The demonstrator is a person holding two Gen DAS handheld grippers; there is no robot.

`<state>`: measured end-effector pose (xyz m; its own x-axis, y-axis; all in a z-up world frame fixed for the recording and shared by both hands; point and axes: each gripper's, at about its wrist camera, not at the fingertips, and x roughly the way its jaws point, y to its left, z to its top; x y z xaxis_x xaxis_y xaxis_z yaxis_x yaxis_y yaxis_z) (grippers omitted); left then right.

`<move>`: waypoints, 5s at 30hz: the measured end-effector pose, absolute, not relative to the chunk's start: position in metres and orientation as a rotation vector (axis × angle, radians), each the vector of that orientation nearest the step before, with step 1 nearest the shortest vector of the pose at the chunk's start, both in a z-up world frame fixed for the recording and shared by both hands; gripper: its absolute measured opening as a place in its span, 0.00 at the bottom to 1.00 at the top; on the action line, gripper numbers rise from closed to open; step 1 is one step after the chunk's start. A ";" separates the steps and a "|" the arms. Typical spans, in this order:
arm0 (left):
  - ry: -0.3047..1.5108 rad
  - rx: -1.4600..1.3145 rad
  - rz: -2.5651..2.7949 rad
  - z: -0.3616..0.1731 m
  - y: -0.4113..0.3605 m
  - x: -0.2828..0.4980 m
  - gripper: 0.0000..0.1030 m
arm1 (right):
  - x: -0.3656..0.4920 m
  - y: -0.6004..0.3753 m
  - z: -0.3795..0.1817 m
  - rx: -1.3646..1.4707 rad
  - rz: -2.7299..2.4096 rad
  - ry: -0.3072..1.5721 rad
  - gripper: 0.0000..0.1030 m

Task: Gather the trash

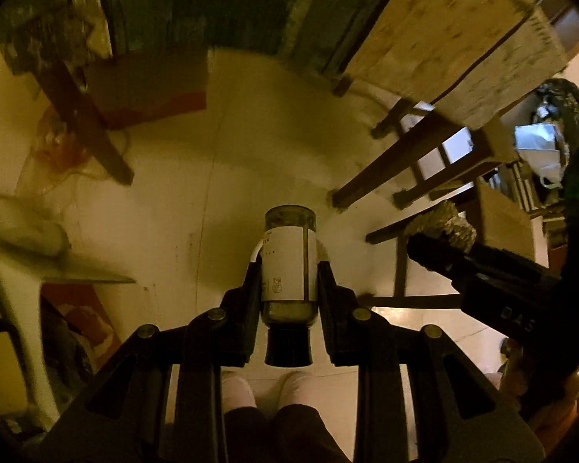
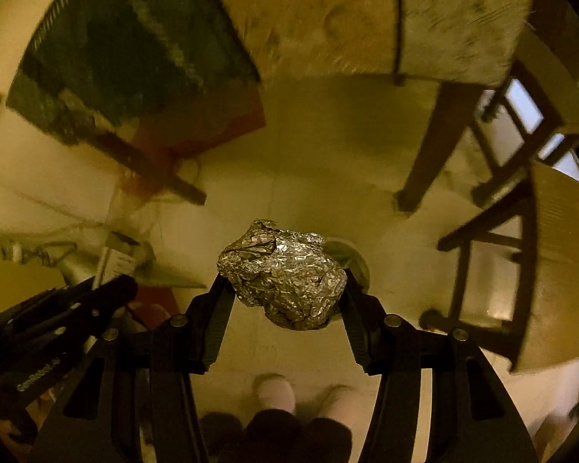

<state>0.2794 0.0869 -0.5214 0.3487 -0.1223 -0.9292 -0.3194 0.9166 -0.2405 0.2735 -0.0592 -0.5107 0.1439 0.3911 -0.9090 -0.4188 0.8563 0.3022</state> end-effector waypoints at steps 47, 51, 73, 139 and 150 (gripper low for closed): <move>0.752 -0.191 0.054 -0.106 0.013 0.166 0.46 | 0.174 -0.171 -0.124 0.054 0.595 0.832 0.66; 0.623 -0.156 0.026 -0.050 0.008 0.112 0.47 | 0.120 -0.174 -0.069 0.076 0.576 0.689 0.66; 0.399 -0.133 0.031 0.021 0.008 -0.046 0.88 | -0.011 -0.172 -0.011 0.015 0.536 0.443 0.92; 0.427 -0.108 -0.005 0.020 -0.017 -0.053 0.88 | -0.031 -0.179 -0.009 0.004 0.540 0.474 0.92; 0.429 -0.091 -0.004 0.022 -0.022 -0.042 0.88 | -0.030 -0.181 -0.009 0.002 0.544 0.475 0.92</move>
